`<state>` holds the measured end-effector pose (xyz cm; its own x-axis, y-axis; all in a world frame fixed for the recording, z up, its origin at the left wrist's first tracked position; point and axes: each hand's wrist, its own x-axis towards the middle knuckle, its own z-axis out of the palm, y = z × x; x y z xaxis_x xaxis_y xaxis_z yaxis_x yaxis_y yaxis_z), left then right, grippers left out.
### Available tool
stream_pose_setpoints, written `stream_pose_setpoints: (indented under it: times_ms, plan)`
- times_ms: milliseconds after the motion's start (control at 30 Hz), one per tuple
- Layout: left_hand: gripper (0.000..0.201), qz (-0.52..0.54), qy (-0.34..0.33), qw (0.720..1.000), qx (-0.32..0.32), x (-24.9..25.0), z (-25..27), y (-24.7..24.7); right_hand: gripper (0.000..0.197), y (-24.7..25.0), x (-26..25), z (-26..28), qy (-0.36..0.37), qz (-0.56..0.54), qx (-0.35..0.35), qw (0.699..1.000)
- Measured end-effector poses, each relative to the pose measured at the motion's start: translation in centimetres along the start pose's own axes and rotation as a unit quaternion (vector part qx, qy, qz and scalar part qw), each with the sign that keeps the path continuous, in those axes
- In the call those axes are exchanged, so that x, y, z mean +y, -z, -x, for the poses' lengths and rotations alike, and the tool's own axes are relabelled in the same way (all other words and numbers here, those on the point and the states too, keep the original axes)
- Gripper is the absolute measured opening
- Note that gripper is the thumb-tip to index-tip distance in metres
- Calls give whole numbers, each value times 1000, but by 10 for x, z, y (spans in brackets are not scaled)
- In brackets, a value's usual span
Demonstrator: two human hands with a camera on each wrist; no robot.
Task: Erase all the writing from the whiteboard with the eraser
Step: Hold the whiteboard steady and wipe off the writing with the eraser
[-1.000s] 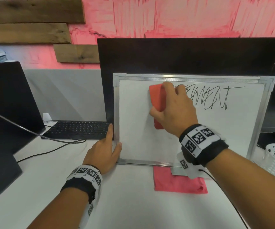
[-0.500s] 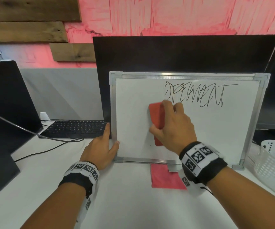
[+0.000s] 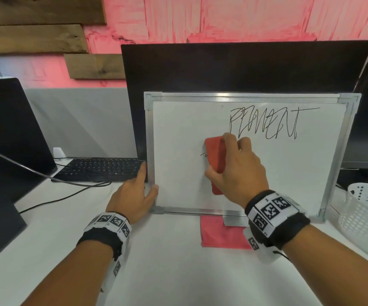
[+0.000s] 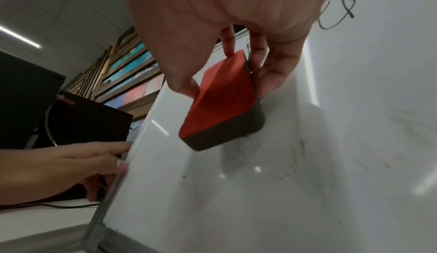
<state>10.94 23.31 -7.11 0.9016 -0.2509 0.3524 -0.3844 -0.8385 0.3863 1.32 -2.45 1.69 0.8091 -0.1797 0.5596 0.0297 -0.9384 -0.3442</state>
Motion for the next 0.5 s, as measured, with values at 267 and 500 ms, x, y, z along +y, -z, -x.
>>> stream_pose_setpoints:
  times_ms: [267,500]
  plan:
    - [75,5,10,1000,4,2,1,1,69,28,-8,-42,-1,-10,68,998]
    - [87,72,19,995,59,23,2,-5,69,13,5,-11,-15,-11,25,1000]
